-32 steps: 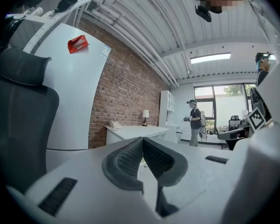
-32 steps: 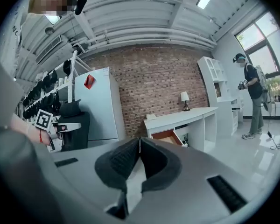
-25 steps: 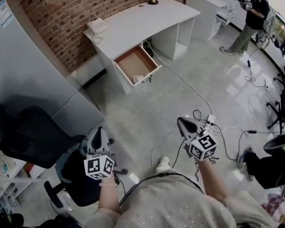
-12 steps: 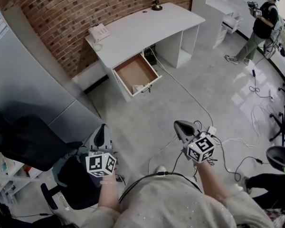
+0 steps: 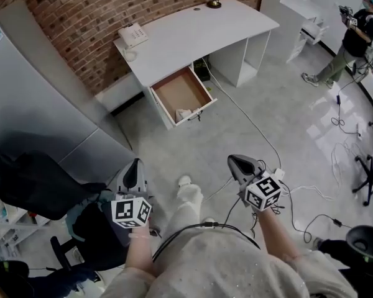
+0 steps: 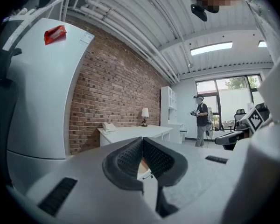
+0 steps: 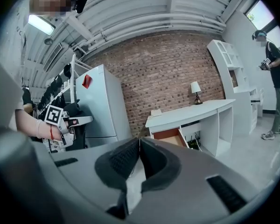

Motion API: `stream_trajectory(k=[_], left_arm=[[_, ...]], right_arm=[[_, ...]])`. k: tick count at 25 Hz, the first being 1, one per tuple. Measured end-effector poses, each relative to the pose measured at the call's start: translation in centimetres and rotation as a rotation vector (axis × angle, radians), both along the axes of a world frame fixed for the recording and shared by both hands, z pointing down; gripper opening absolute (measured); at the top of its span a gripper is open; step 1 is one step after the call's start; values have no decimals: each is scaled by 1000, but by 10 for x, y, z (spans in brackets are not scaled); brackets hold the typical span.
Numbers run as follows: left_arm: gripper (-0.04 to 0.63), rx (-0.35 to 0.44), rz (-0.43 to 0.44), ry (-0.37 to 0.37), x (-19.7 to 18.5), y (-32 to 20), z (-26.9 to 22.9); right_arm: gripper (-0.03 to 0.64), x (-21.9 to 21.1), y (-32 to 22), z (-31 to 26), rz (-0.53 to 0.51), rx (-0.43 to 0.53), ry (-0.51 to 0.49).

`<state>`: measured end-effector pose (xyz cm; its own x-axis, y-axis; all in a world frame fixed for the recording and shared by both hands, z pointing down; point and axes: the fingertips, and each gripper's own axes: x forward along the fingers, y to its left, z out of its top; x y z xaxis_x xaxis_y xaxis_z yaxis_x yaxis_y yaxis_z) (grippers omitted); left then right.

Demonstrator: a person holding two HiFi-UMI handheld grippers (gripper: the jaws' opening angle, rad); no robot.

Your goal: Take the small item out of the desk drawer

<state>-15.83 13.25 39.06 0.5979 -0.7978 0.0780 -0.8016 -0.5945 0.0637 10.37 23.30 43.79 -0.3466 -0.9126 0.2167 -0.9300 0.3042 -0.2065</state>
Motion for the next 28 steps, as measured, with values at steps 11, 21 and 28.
stream_trajectory(k=[11, 21, 28], left_arm=[[5, 2, 16, 18, 49, -139, 14], [5, -55, 95, -7, 95, -228, 37], [5, -82, 84, -13, 98, -280, 56]], right_arm=[[8, 28, -118, 6, -22, -32, 30], [8, 36, -212, 31, -55, -112, 24], [8, 38, -267, 57, -109, -177, 45]])
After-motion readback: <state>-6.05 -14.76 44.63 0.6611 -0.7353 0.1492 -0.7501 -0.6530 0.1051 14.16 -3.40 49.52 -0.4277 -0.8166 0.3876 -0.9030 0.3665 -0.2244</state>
